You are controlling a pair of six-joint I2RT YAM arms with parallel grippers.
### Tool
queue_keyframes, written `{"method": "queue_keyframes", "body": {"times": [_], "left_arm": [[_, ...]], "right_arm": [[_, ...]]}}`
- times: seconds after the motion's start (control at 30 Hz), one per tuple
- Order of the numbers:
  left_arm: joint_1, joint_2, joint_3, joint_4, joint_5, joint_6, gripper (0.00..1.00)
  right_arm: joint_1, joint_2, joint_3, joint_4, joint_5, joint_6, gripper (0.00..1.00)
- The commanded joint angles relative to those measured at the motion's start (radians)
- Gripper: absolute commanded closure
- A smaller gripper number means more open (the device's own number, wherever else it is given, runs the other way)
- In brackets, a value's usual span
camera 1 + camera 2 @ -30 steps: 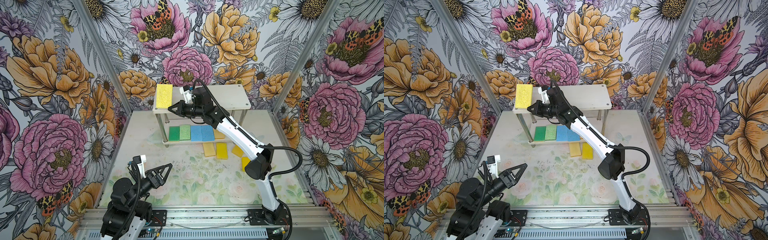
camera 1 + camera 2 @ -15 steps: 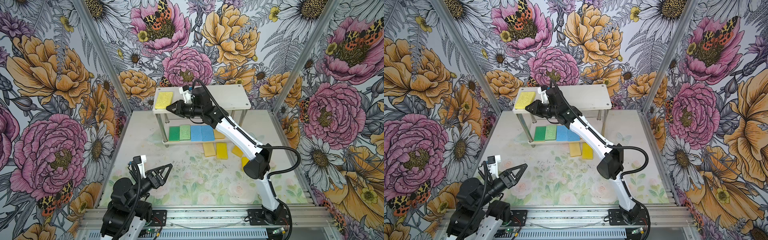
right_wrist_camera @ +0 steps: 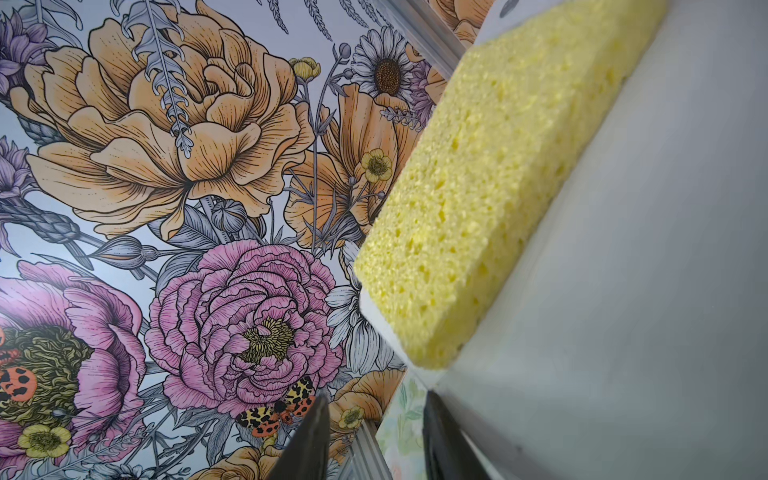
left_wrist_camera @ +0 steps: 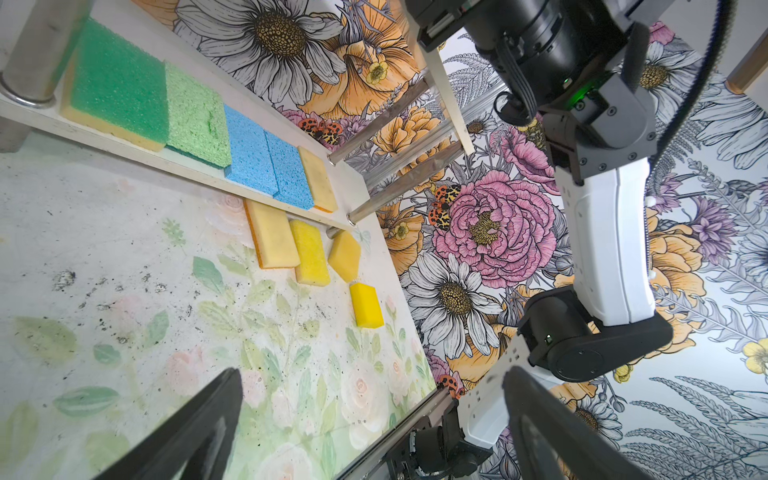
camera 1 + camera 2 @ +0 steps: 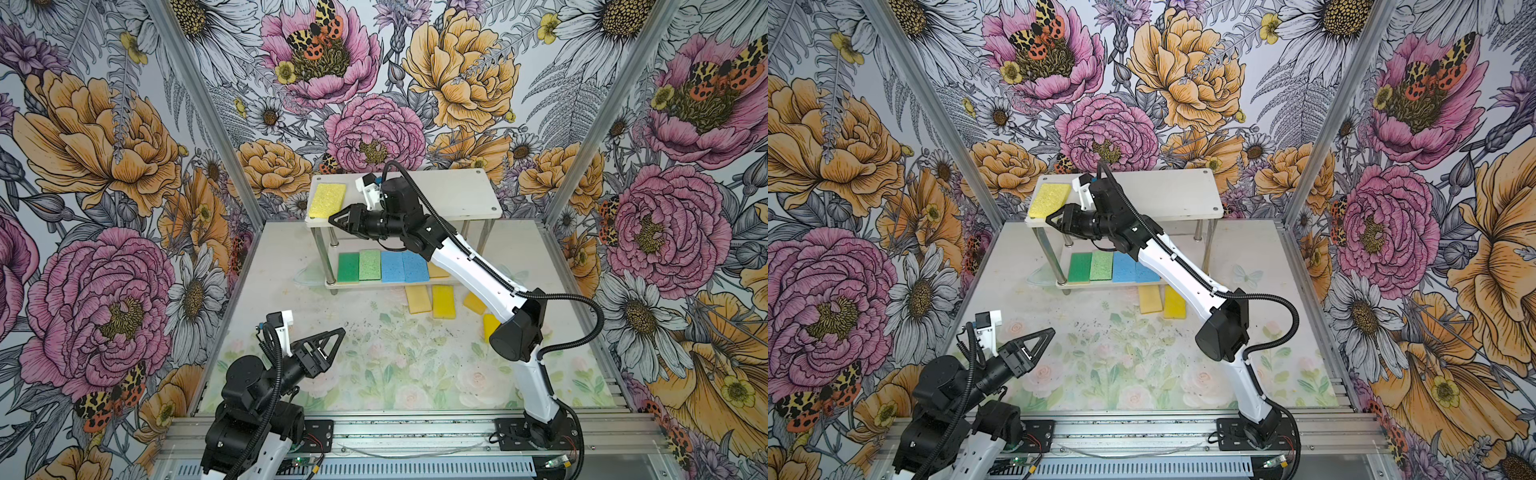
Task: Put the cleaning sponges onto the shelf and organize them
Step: 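Withdraw the right gripper toward the table sponges while the left arm advances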
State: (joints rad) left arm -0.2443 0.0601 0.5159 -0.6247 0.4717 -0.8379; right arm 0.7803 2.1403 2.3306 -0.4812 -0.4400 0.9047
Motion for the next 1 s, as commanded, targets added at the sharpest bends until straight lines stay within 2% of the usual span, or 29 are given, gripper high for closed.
{"method": "queue_keyframes", "body": {"times": [0.0,0.13,0.37,0.47,0.57,0.83,0.97], "left_arm": [[0.012,0.022,0.016,0.014,0.013,0.008,0.01],[0.011,0.056,0.034,0.034,0.018,0.016,0.01],[0.011,0.089,0.058,0.046,0.019,0.026,0.01],[0.011,0.114,0.070,0.043,0.025,0.027,0.01],[0.011,0.152,0.069,0.034,0.037,0.017,0.01],[0.000,0.319,0.067,0.038,0.080,0.025,0.01],[-0.090,0.422,0.072,0.066,0.013,0.041,0.01]], "right_arm": [[0.008,-0.089,-0.085,-0.031,0.058,-0.024,0.55],[0.008,-0.138,-0.119,-0.031,0.084,-0.042,0.55],[-0.006,-0.097,0.021,-0.040,0.068,-0.058,0.55],[-0.009,-0.119,0.002,-0.048,0.076,-0.076,0.55],[-0.004,-0.205,-0.116,-0.047,0.101,-0.109,0.55],[-0.022,-0.596,-0.655,-0.045,0.245,-0.177,0.54],[-0.068,-0.780,-0.934,-0.044,0.255,-0.158,0.54]]}}
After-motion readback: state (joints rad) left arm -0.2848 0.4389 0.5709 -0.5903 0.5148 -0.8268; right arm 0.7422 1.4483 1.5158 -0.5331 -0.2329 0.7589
